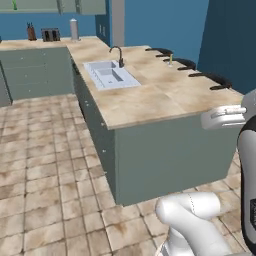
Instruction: Get the candle and the beer from the cabinet and move them to the dining counter.
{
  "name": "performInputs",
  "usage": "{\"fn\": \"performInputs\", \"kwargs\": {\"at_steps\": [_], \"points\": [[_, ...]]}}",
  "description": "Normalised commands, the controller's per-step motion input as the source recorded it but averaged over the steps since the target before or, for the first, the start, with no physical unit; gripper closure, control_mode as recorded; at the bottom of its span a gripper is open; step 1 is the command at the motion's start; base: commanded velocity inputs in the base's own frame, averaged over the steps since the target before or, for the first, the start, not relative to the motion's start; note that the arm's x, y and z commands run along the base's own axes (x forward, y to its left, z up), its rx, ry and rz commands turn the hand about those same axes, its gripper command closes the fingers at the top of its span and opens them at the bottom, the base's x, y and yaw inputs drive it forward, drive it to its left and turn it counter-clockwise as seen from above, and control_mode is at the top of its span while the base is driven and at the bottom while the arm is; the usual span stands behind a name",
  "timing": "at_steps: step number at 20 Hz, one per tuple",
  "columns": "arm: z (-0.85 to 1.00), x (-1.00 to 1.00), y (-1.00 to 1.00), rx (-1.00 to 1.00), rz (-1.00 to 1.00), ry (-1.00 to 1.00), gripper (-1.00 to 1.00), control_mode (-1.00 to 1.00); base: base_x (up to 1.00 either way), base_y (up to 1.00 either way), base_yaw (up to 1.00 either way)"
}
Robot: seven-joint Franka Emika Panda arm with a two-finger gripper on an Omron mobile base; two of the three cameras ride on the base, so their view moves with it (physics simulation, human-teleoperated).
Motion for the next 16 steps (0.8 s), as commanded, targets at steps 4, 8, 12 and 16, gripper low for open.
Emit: {"fn": "performInputs", "kwargs": {"at_steps": [4, 8, 12, 16], "points": [[0.00, 0.00, 0.00, 0.00, 0.00, 0.00, -1.00, 1.00, 0.36, 1.00, 0.23], [0.00, 0.00, 0.00, 0.00, 0.00, 0.00, -1.00, 1.00, 0.41, 1.00, 0.21], [0.00, 0.00, 0.00, 0.00, 0.00, 0.00, -1.00, 1.00, 0.53, 1.00, 0.20], [0.00, 0.00, 0.00, 0.00, 0.00, 0.00, -1.00, 1.00, 0.73, 1.00, 0.11]]}}
